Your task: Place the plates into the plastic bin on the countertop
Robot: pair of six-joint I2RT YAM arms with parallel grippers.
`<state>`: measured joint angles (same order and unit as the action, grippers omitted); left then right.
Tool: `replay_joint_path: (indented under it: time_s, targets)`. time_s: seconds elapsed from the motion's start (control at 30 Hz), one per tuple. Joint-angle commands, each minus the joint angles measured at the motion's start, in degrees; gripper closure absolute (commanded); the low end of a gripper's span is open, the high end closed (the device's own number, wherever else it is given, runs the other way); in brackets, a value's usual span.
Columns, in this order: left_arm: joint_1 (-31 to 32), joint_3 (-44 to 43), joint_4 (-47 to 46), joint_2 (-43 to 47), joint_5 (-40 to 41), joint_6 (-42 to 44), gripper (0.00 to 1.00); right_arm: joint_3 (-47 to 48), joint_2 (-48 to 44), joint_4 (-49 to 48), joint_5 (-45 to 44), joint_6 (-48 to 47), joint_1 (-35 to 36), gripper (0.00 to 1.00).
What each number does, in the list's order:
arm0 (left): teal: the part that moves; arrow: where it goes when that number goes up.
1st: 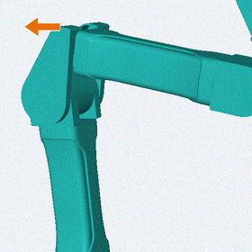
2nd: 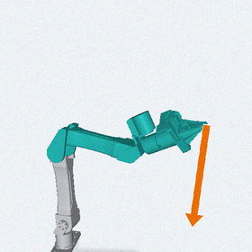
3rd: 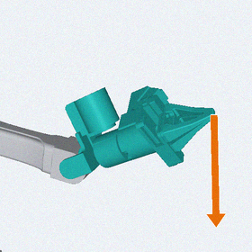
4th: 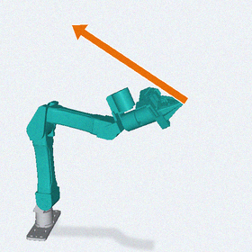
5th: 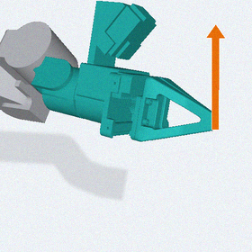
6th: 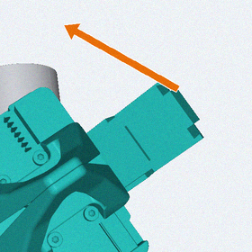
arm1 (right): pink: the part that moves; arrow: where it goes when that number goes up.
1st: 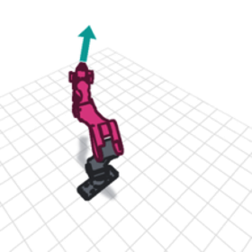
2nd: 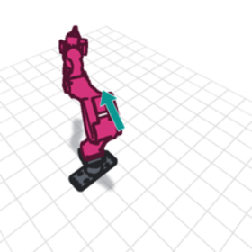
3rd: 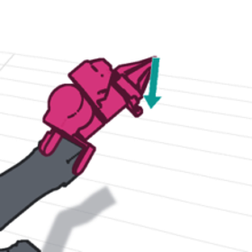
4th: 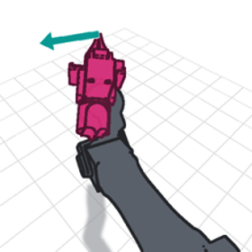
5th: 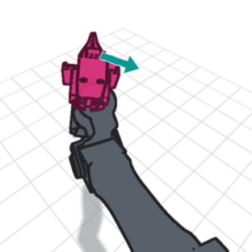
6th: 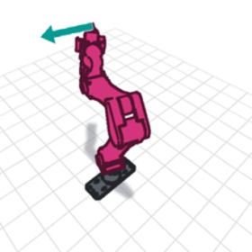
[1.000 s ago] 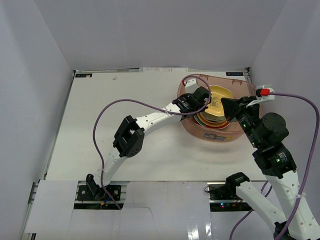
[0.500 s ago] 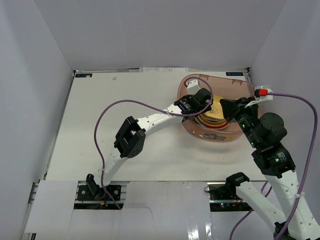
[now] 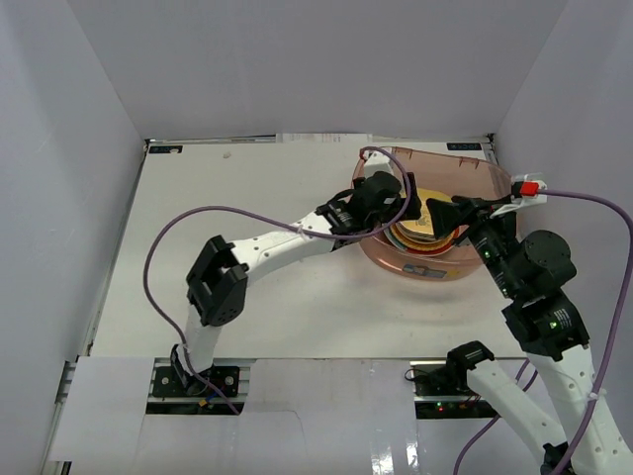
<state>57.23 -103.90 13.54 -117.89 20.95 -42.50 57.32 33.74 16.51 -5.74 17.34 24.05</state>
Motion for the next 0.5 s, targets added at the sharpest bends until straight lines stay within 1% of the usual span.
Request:
replay_joint_path:
  time_s: [0.0, 0.03, 0.07, 0.1, 0.13, 0.17, 0.2, 0.27, 0.3, 0.33, 0.37, 0.47]
  targets:
    - [0.5, 9.9, -9.8, 17.1, -2.6, 11.3, 0.02, 0.1, -1.6, -4.4, 1.7, -1.7, -0.1, 0.14]
    - [0.6, 12.9, -11.1, 20.2, -2.5, 12.6, 0.02, -0.6, -2.5, -4.7, 1.4, -1.9, -0.1, 0.04]
    - [0.5, 15.9, -11.3, 26.4, -2.4, 14.0, 0.02, -1.2, -3.2, -5.0, 0.9, -2.0, 0.0, 0.1]
    - [0.6, 21.3, -11.1, 29.6, -1.4, 15.7, 0.02, -1.6, -4.7, -5.1, -1.4, -2.4, -0.1, 0.1]
    - [0.6, 24.2, -10.3, 32.9, -1.2, 16.2, 0.02, -2.9, -5.6, -5.0, -3.2, -2.7, 0.0, 0.1]
    - [0.5, 26.8, -9.7, 39.5, -0.8, 16.8, 0.02, -3.5, -6.5, -5.0, -5.3, -2.6, -0.1, 0.1]
    - [0.6, 31.8, -7.9, 42.9, -0.2, 17.7, 0.02, -4.1, -8.1, -3.8, -9.4, -2.1, -0.1, 0.1]
    - [0.6, 36.0, -5.3, 49.4, 0.9, 17.9, 0.02, -5.8, -9.7, -2.6, -12.0, -3.0, -0.1, 0.1]
    - [0.5, 38.0, -4.0, 55.9, 1.4, 17.5, 0.02, -6.5, -11.4, -1.8, -13.8, -3.4, 0.0, 0.1]
    - [0.6, 39.8, -1.2, 59.1, 2.1, 17.1, 0.02, -7.2, -12.1, -1.4, -14.3, -4.2, -0.1, 0.1]
    - [0.6, 42.8, 1.2, 65.2, 3.5, 16.3, 0.02, -8.5, -13.8, -0.6, -15.0, -4.9, 0.0, 0.1]
    - [0.5, 46.6, 3.7, 73.3, 4.5, 16.3, 0.02, -10.4, -16.4, -0.6, -16.2, -7.0, -0.1, 0.1]
